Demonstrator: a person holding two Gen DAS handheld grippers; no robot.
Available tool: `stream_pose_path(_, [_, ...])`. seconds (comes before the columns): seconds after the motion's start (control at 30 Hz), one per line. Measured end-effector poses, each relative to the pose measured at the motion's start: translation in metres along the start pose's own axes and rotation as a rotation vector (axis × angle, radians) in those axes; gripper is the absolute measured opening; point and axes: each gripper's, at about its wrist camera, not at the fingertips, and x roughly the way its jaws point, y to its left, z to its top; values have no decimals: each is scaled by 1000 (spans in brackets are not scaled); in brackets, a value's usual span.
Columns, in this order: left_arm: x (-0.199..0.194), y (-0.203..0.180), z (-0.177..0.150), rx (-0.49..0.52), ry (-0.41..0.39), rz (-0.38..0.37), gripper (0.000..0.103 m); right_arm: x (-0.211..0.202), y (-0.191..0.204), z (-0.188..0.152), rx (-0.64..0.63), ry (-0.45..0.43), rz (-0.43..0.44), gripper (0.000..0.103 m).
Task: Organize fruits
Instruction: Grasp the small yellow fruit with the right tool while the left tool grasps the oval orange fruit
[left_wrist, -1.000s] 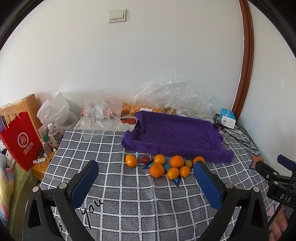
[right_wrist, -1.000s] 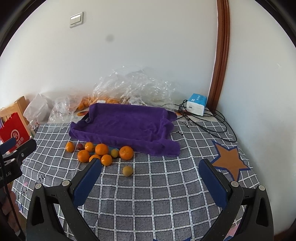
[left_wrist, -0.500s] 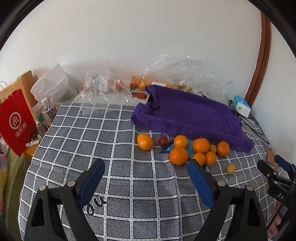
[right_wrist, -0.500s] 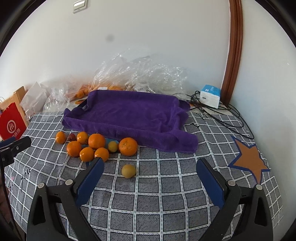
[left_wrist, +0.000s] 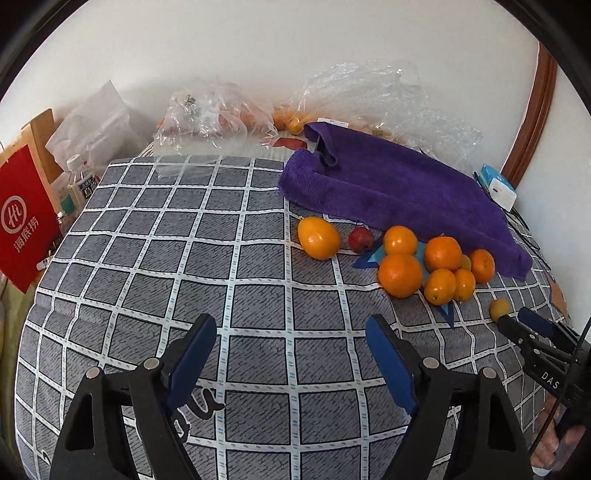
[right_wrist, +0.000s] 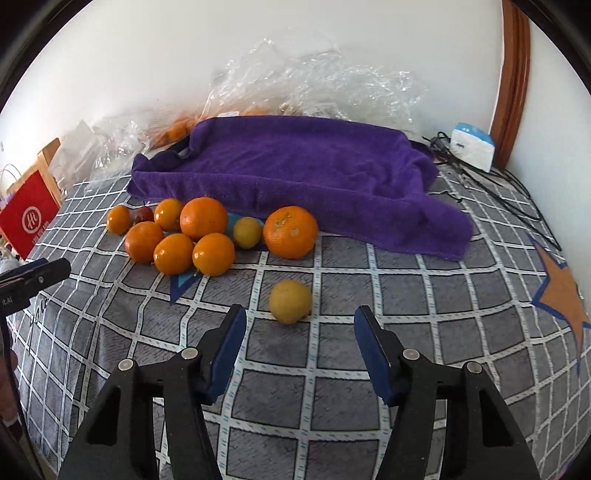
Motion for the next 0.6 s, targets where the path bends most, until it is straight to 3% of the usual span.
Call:
stream_pose_path(0.07, [3,-1,0,-9,8,-1,81,9,3,1,-9,28,11,47])
stream_pose_path(0.13, [5,-1,1,-19,15,-4,81,18,5,3,-13,55,10,40])
stream_pose_path(0.2, [8,0,5,-32,18,-8,81,21,4,6,-15,45,3,39])
stream_pose_path(0.27, [12,1,10,-48,18,-4,81,23,1,7,-8,42,13,28])
stream_pose_path(0.4, [24,3,23,-87,9,4,81,22,-10,9,8,38,33,28])
stream_pose_path(0.6, [49,-6,43,-95,30,-5,81,23,-35,13,40,30,-46,28])
